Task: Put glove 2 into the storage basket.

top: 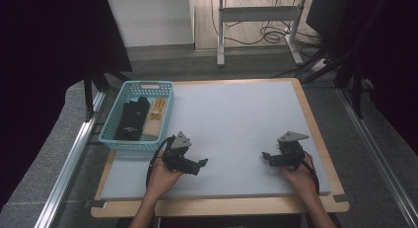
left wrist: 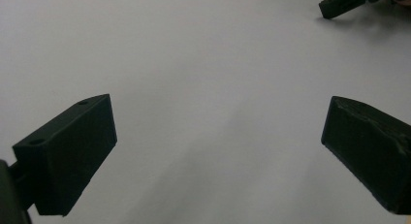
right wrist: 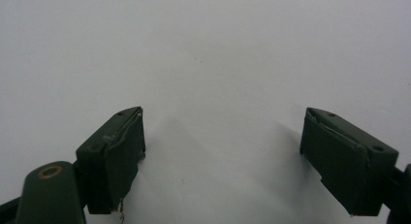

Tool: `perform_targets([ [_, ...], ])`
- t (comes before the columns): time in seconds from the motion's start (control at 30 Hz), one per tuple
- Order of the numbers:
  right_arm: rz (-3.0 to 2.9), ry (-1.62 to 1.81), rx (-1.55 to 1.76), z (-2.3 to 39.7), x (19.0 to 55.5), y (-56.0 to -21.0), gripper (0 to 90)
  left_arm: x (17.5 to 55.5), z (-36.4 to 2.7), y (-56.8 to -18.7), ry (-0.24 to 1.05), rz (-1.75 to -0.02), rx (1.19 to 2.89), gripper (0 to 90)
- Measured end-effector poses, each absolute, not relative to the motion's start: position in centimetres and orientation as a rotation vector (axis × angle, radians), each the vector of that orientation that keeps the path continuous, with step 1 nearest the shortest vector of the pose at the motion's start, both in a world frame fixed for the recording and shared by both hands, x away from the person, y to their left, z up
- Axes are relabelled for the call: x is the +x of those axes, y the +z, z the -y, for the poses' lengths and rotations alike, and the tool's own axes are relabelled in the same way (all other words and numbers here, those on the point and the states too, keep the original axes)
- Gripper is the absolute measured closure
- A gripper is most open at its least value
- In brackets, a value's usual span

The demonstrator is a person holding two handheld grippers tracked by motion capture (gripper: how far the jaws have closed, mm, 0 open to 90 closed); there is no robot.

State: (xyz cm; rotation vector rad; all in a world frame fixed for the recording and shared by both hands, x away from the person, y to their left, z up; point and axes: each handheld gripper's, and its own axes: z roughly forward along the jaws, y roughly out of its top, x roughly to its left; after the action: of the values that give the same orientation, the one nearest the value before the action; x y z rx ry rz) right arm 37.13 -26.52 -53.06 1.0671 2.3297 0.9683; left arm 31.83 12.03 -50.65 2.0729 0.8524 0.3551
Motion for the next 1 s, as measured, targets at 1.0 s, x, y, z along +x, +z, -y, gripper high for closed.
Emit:
perform_targets([
  [1.0, -2.331, 0.97, 1.069, 26.5, 37.2, -53.1, 16.0, 31.8, -10.1, -54.1, 0.343, -0.849, 2.216, 0.0],
])
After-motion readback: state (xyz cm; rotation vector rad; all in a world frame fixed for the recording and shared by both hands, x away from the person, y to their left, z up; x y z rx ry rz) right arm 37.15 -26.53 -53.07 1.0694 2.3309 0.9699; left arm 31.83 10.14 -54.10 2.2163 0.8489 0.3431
